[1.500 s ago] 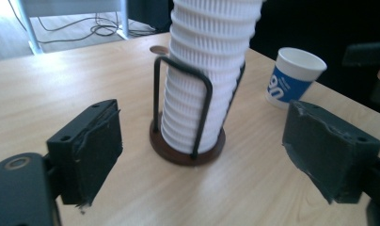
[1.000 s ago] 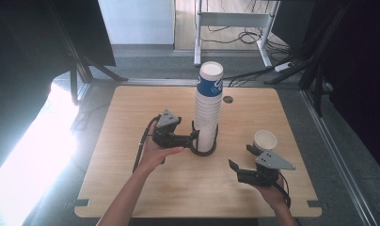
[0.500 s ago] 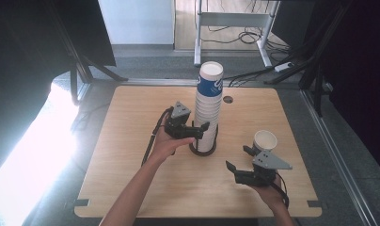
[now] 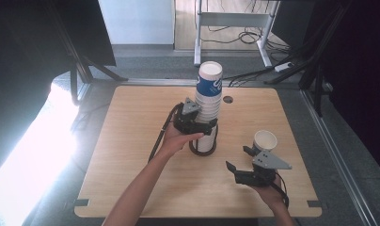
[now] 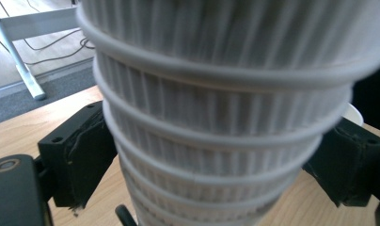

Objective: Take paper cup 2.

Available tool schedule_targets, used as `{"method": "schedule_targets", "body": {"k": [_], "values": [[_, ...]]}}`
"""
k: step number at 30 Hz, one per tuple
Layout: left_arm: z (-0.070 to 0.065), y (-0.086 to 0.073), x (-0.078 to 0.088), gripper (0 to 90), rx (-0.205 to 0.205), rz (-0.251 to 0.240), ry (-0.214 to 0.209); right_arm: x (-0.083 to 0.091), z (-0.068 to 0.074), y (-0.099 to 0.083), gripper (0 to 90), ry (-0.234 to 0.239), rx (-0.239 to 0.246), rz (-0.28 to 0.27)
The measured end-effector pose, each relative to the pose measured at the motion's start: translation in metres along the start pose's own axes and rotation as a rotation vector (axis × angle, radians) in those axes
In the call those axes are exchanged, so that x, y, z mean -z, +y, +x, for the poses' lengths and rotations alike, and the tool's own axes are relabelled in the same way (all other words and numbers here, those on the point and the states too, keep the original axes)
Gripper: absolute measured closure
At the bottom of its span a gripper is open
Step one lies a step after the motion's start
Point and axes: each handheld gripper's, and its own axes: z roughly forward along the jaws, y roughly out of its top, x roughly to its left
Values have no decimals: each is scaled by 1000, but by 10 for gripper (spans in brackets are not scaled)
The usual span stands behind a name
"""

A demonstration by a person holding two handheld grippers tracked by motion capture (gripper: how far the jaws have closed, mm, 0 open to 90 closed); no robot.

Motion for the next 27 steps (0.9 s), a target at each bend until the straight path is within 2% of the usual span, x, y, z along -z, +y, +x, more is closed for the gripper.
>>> {"method": "schedule_targets", "body": {"k": [4, 5, 7, 10, 12, 16, 19, 25, 27], "values": [[-1, -1, 0, 121, -24, -4, 0, 0, 0, 0, 168, -1, 0, 1], [-2, -1, -1, 124, -18, -12, 1, -1, 0, 1, 170, 0, 4, 3], [-1, -1, 0, 126, -31, -1, 2, -1, 0, 3, 177, 7, 3, 2], [-2, -1, 0, 128, -22, -13, 3, -1, -5, 12, 187, 34, -4, -15], [-1, -1, 1, 128, -32, -4, 5, -1, -11, 20, 193, 65, -26, -40], [-2, -1, 1, 129, -34, -4, 8, -1, -25, 44, 198, 123, -46, -78], [-2, -1, 1, 129, -32, -5, 7, 0, -39, 71, 201, 167, -61, -119], [-3, -2, 2, 130, -33, -5, 4, -3, -47, 111, 203, 197, -35, -147], [-3, -2, 2, 130, -33, -5, 4, -6, -48, 124, 204, 223, -31, -148]]}}
